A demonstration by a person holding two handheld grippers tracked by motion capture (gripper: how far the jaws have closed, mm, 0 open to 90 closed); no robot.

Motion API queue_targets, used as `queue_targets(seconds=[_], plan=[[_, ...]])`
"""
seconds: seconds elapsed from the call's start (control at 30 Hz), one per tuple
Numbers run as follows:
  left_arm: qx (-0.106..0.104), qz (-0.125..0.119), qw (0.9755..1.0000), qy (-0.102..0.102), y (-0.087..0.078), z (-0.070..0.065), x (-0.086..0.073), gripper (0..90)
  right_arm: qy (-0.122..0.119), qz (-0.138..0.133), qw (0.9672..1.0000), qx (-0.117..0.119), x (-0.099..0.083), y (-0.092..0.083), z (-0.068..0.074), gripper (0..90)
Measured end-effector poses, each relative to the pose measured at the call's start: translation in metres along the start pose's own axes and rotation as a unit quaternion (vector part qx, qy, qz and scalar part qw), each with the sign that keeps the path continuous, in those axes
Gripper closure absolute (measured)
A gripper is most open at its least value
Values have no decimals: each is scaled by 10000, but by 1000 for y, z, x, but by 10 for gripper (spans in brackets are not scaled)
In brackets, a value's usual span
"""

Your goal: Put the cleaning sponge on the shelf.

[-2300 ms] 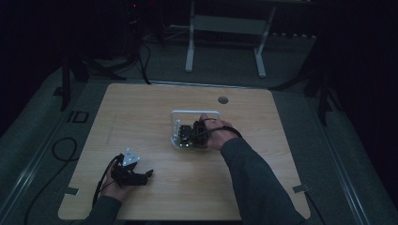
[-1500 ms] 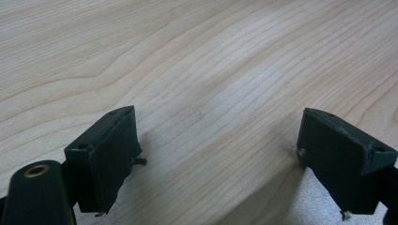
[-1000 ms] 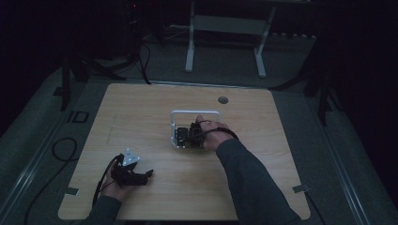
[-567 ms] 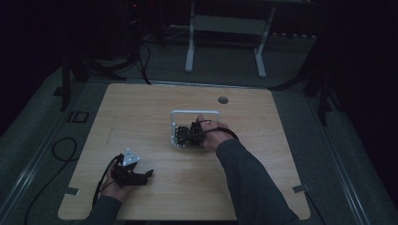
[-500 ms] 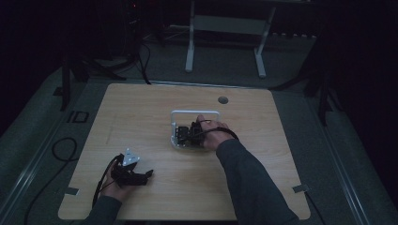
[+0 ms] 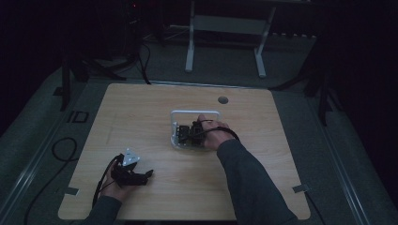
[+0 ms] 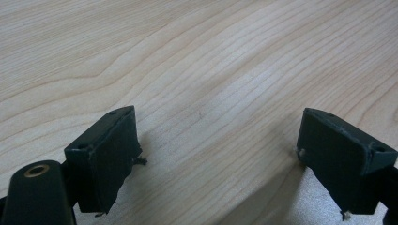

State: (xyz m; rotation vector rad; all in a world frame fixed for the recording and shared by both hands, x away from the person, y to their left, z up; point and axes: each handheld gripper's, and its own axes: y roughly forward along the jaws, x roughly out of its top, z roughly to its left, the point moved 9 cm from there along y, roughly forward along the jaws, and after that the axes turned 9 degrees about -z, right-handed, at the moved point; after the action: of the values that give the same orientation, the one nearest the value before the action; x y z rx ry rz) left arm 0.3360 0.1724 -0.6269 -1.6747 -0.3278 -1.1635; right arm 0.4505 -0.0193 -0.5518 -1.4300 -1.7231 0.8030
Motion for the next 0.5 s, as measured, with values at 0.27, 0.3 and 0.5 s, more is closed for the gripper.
queue_targets(seconds=[0.27, 0.3, 0.5], plan=[[0, -1, 10000, 4, 0, 0, 0, 133, 84, -107, 9999, -25, 1, -7, -1, 564], [2, 2, 10000, 10, 0, 0, 0, 134, 70, -138, 9999, -35, 2, -8, -2, 561], [0, -4, 10000, -8, 0, 0, 0, 134, 127, -348, 9993, -106, 7, -22, -3, 544]])
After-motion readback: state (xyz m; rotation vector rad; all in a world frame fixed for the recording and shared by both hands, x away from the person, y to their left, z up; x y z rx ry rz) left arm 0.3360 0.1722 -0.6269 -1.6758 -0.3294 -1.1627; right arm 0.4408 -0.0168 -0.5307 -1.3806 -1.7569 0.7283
